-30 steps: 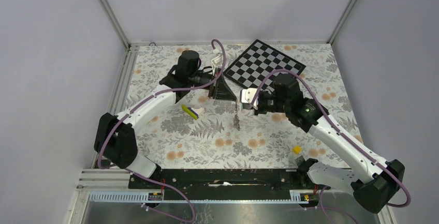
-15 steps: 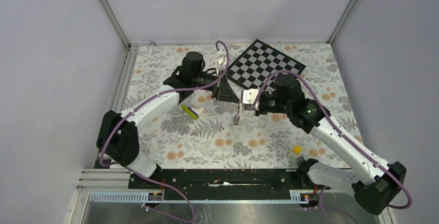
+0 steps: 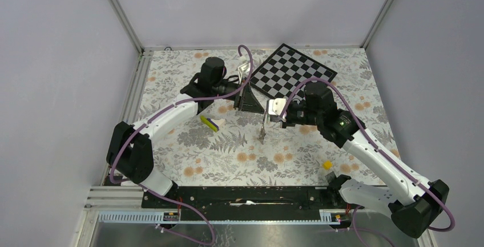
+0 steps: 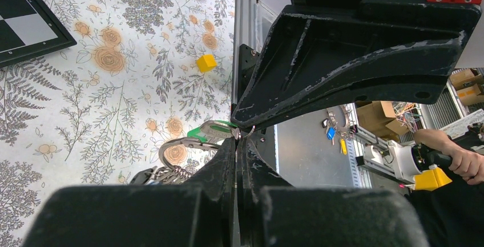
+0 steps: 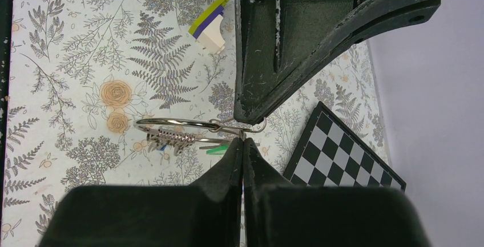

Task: Put the keys on the keyring

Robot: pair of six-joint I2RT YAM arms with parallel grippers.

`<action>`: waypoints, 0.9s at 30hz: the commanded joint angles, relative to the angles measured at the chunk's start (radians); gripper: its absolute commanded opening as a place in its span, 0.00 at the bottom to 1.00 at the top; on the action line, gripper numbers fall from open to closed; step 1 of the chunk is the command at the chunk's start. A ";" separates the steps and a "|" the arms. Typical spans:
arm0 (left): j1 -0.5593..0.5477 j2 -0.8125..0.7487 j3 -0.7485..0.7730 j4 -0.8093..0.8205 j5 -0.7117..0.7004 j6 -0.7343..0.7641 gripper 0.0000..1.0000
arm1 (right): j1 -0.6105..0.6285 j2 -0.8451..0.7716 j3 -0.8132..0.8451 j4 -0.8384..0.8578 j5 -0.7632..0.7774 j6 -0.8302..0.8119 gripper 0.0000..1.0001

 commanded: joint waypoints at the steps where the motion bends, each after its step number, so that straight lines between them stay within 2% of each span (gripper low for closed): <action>1: -0.010 0.000 0.007 0.063 0.010 -0.013 0.00 | -0.003 -0.014 0.000 0.047 -0.018 -0.009 0.00; 27: -0.027 0.006 -0.006 0.075 0.019 -0.025 0.00 | -0.003 -0.011 0.003 0.077 -0.006 0.023 0.00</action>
